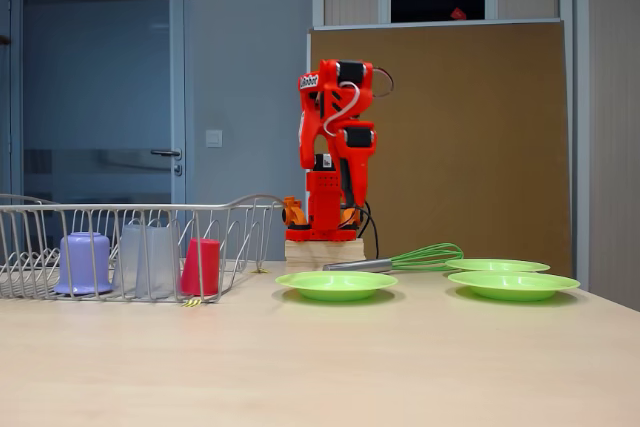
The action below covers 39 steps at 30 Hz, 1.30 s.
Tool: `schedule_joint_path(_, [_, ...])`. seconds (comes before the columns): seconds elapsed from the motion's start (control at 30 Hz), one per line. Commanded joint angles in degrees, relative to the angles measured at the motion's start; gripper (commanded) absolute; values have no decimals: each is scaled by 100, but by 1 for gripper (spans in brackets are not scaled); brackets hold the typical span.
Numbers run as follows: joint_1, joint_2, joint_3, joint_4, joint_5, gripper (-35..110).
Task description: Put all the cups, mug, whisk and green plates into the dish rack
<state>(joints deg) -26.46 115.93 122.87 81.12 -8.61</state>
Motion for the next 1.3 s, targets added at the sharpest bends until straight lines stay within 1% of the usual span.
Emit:
schedule_joint_path(0.0, [-404, 229, 413, -352, -88, 25])
schedule_joint_path(0.1, [-712, 141, 791, -791, 290, 31])
schedule_joint_path(0.2, [-914, 105, 1028, -1187, 431, 30])
schedule_joint_path(0.4, [-1072, 404, 1485, -1459, 633, 31])
schedule_joint_path(0.67, [-1389, 747, 2329, -2382, 870, 31])
schedule_joint_path(0.93, [-1397, 1195, 2936, -2848, 1037, 31])
schedule_joint_path(1.0, [-1371, 1239, 3067, -3129, 1178, 29])
schedule_joint_path(1.1, [-1354, 1107, 3129, -3955, 1898, 23])
schedule_joint_path(1.13, [-1362, 1002, 3103, -4298, 2364, 22])
schedule_joint_path(1.2, [-1441, 844, 3023, -4852, 3533, 24])
schedule_joint_path(1.27, [-1512, 694, 2927, -5370, 4570, 21])
